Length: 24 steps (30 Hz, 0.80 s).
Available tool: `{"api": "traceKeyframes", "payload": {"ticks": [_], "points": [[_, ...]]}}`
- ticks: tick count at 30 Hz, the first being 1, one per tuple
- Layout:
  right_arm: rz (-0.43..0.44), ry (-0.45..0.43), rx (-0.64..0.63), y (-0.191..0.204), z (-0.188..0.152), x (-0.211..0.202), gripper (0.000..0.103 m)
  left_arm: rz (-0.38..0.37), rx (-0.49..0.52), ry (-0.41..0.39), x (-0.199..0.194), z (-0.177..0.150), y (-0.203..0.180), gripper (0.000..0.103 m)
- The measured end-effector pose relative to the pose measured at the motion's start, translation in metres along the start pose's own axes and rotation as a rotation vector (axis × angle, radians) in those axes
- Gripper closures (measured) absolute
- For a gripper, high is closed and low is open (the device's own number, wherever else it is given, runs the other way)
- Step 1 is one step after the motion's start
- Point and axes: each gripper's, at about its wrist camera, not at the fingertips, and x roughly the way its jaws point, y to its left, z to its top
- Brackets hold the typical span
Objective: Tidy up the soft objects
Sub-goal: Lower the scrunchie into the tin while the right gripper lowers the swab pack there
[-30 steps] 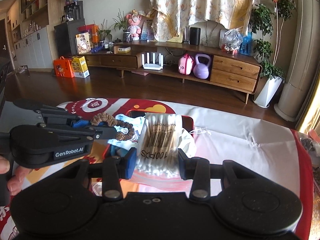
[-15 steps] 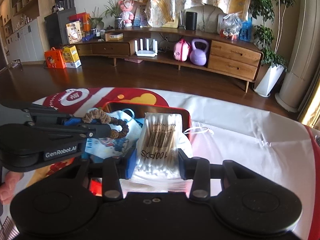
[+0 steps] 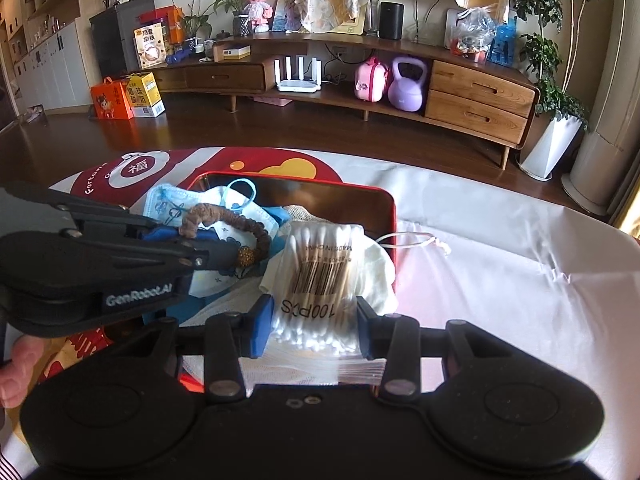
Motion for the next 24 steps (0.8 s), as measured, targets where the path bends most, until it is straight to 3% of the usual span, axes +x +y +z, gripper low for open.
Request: {"api": "traceKeyframes", "payload": {"ticks": [12, 24], "points": [[-0.018, -0.02, -0.005, 0.0, -0.001, 0.003, 0.057, 0.003, -0.017, 0.07, 0.019, -0.012, 0.006, 0.091], [-0.023, -0.037, 0.013, -0.003, -0.001, -0.01, 0.043, 0.009, -0.012, 0.08, 0.011, -0.016, 0.004, 0.09]]}}
